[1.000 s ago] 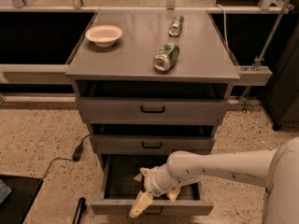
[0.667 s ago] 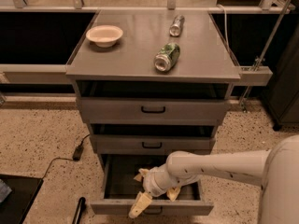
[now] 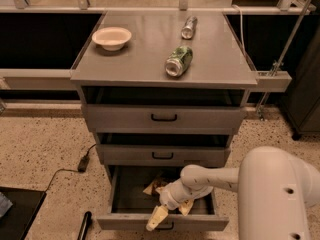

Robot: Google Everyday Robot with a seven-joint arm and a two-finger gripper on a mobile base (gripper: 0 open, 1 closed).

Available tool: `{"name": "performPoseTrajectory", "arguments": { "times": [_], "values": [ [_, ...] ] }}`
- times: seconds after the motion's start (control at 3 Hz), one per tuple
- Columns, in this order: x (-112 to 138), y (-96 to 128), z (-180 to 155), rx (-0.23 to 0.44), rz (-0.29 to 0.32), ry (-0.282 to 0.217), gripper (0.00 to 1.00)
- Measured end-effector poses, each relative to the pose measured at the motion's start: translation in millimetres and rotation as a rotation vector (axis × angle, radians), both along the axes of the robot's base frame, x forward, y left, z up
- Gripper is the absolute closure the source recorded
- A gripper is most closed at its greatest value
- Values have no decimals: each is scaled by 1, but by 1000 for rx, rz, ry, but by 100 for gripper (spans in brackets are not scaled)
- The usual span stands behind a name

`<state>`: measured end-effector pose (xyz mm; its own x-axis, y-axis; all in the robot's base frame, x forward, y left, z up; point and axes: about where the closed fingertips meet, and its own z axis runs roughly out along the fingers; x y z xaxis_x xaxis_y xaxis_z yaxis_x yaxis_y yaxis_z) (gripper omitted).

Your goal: Pick brown chip bag from bottom drawer and place on counter

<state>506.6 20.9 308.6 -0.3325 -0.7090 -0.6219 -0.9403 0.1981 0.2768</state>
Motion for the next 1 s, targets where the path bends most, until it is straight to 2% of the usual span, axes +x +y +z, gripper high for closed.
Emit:
{"name": "performPoseTrajectory", "arguments": {
  "times": [0.33,0.67,1.0],
  "values": [
    [30,-11,-25,31,-75,-22,0],
    [31,-12,-25,33,-81,-26,0],
    [39,-23,-30,-35,-138,-45,0]
  ]
}}
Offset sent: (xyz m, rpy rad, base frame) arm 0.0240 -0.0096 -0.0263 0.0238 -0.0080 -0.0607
